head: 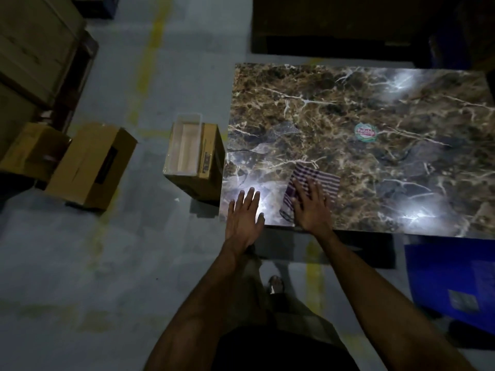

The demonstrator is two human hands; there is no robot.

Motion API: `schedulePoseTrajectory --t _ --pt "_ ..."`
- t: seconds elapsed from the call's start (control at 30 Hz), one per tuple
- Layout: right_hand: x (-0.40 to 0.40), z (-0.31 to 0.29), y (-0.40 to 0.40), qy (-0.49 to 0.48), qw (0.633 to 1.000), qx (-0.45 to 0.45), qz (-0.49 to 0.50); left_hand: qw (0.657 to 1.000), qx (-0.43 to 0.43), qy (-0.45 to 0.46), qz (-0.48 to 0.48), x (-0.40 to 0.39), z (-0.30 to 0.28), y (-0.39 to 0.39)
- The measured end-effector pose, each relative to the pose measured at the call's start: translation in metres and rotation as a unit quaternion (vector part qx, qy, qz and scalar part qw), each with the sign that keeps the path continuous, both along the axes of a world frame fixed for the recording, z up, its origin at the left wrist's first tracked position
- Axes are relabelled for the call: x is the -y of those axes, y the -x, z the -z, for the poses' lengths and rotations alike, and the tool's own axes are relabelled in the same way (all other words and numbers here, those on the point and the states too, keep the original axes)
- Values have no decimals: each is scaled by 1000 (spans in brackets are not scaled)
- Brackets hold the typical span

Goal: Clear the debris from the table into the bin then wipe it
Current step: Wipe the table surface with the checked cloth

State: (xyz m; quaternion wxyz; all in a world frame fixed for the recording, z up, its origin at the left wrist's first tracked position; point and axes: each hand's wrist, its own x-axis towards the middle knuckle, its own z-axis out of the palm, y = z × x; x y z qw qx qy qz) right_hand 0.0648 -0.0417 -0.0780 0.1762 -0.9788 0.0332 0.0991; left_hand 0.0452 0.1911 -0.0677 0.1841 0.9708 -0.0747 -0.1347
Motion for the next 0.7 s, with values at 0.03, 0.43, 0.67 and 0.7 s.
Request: schedulePoseTrajectory --t 0.03,0.43,0.67,0.7 --pt "-8 1 -4 -5 1000 -1 17 1000 -4 -3 -1 5 0 4" --pt "17 -6 48 -19 999 -7 -28 998 -37 -48 18 19 -23 14" --pt "-34 -1 24 -59 998 -18 -23 997 -39 -57 19 18 -20 10" --pt "-37 -1 29 -66 995 -18 -66 997 -35 -59 27 16 -16 9"
